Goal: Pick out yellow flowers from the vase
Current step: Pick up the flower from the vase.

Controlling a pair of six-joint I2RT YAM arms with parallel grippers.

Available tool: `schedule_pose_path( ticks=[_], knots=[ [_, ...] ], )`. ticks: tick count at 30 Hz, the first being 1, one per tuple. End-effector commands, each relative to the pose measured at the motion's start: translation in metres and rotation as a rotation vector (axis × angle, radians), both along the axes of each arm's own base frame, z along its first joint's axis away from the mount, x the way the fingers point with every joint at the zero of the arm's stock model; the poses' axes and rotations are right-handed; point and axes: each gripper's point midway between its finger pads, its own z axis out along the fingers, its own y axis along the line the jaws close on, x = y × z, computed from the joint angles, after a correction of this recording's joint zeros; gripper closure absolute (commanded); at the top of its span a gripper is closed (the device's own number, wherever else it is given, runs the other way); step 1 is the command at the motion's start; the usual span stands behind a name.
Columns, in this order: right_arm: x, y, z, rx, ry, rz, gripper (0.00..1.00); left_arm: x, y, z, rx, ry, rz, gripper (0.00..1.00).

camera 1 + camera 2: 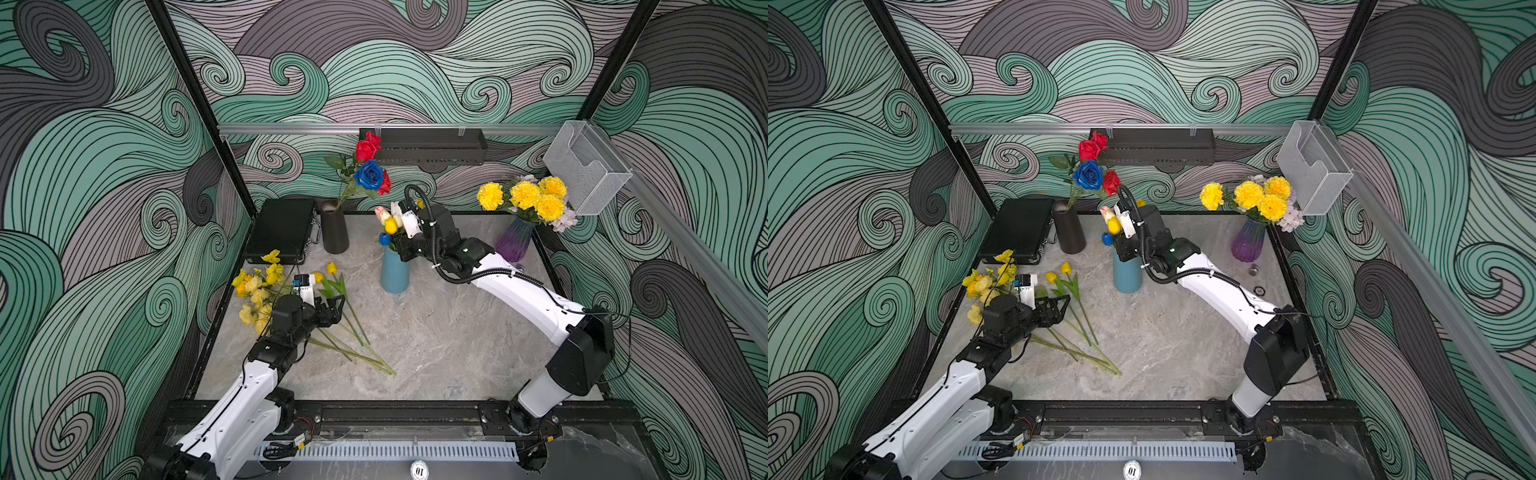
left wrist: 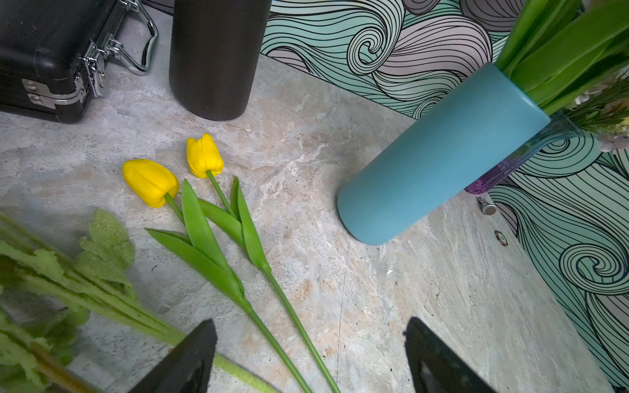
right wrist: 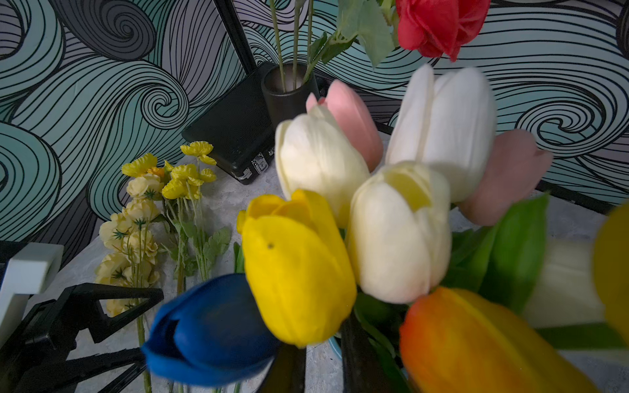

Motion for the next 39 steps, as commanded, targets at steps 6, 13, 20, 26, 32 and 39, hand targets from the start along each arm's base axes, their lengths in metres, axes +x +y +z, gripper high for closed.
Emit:
schedule_pose_path(
  ticks=[6, 13, 20, 26, 32, 39],
  knots=[
    [0.009, 0.006, 0.009, 0.000, -0.034, -0.003, 0.85, 0.004, 0.002, 0.006, 0.015, -0.024, 0.003, 0.14],
    [0.007, 0.004, 0.012, -0.004, -0.038, -0.008, 0.92, 0.004, 0.002, 0.006, 0.016, -0.027, 0.002, 0.14],
    [-0.001, -0.004, 0.032, 0.024, -0.069, -0.012, 0.95, 0.004, 0.001, 0.007, 0.015, -0.029, 0.000, 0.14],
    [-0.014, -0.014, 0.058, 0.062, -0.109, -0.014, 0.96, 0.004, -0.002, 0.016, -0.025, -0.040, -0.006, 0.14],
    [-0.026, -0.025, 0.080, 0.097, -0.148, -0.017, 0.97, 0.009, -0.011, 0.040, -0.095, -0.053, -0.024, 0.14],
    [-0.042, -0.045, 0.114, 0.169, -0.213, -0.048, 1.00, 0.009, -0.039, 0.074, -0.196, -0.072, -0.110, 0.15]
  ],
)
